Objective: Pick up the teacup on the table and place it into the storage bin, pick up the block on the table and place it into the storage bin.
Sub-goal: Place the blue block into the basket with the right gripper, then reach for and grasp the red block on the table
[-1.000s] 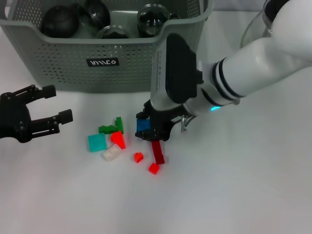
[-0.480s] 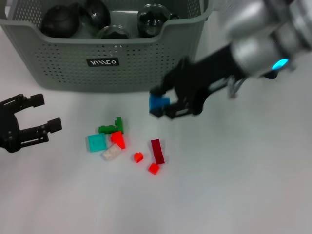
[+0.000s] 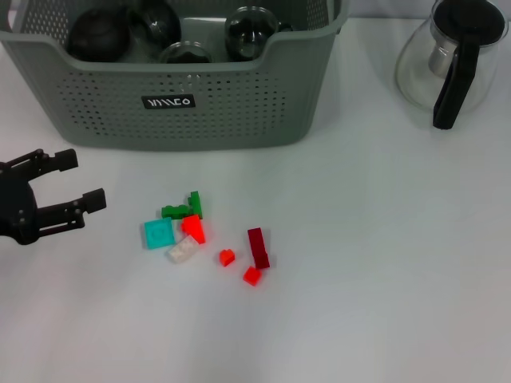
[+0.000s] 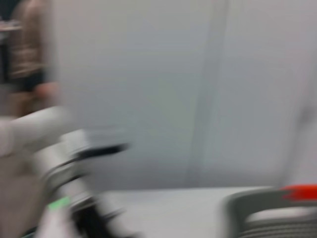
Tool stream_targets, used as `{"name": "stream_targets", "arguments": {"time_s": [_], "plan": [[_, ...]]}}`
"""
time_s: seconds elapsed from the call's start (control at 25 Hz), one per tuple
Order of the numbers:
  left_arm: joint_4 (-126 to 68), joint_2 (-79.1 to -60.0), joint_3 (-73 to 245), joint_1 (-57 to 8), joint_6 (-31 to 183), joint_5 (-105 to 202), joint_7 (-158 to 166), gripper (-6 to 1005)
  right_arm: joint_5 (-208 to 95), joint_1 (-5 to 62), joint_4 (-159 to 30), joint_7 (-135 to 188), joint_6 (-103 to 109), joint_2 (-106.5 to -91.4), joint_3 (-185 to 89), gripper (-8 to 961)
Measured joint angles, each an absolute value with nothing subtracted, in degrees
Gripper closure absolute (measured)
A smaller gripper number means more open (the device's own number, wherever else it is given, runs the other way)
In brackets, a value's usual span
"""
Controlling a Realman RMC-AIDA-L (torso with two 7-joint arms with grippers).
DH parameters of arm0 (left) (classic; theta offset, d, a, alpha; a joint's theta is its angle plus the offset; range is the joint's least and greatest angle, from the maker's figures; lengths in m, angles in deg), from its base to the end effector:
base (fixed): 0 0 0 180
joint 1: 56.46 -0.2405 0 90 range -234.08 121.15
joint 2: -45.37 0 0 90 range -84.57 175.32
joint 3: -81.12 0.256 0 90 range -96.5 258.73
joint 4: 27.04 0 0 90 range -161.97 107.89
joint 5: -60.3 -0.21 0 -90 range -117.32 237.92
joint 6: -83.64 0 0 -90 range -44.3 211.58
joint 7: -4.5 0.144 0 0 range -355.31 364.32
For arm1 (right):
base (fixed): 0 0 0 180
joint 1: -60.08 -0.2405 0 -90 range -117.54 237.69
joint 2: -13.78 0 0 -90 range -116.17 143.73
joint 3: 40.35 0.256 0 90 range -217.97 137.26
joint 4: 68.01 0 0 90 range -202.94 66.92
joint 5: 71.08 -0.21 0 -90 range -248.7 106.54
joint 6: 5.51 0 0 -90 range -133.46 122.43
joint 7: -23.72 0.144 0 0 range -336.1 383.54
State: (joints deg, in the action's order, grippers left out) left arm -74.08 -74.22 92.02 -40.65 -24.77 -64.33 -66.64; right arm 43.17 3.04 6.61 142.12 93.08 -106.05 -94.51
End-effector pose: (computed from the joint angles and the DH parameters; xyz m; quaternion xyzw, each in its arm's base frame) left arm -0.3434 0.2252 0.0698 -0.8922 -0.2608 -0.2812 0.2385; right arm -0.0080 0.3751 0.0534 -0.9841 0.0014 0.1744 0.0332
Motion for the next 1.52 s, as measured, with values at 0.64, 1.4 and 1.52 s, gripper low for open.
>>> {"name": "stream_targets", "arguments": {"time_s": [0.64, 1.4, 1.52], "plan": [[-73.9, -73.69, 92.0, -39.3, -24.8, -64.2, -67.0, 138, 58.9, -14.8, -30.2, 148.2, 41.4, -106.67, -112.4, 526], [-73.9, -73.71, 92.3, -39.7, -24.1, -64.4, -66.7, 138, 46.4, 4.4, -4.1, 138.3, 63.8, -106.17, -114.9, 189], [-73.9, -73.74, 92.4, -39.7, -24.4, -64.4, -66.7, 138, 45.2, 8.9, 1.0, 136.6, 73.7, -106.09, -113.3, 145]]}}
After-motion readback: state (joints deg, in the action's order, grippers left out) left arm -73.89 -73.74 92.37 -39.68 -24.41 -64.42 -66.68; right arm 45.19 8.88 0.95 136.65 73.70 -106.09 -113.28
